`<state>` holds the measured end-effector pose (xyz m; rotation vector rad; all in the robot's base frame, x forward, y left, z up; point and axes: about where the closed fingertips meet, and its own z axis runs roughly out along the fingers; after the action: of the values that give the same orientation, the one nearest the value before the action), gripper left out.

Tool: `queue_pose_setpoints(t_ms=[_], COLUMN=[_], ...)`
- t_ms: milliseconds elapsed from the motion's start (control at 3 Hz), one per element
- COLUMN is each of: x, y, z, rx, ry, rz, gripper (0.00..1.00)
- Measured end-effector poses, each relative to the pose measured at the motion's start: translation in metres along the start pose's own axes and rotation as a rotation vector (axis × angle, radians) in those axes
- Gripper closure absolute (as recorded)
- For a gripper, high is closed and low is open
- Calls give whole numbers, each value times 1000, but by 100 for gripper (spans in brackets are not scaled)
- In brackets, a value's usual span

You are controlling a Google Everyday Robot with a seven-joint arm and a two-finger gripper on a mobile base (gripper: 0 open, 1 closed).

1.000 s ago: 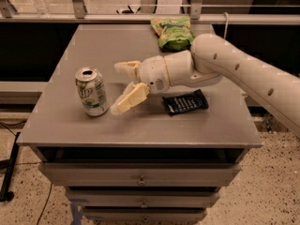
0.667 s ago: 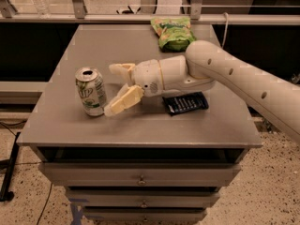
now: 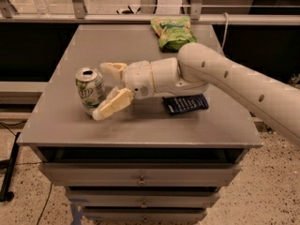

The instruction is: Knock 7up can over

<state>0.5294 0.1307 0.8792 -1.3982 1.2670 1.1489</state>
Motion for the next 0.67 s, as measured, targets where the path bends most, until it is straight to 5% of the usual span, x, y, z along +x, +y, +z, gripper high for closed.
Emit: queue_pose_setpoints(t_ms=[333,667], x=[-5,-8], y=[4,7], z=[8,15], rx=[-5,-17], ry=[3,1], rz=[-25,-43], gripper=[0,18])
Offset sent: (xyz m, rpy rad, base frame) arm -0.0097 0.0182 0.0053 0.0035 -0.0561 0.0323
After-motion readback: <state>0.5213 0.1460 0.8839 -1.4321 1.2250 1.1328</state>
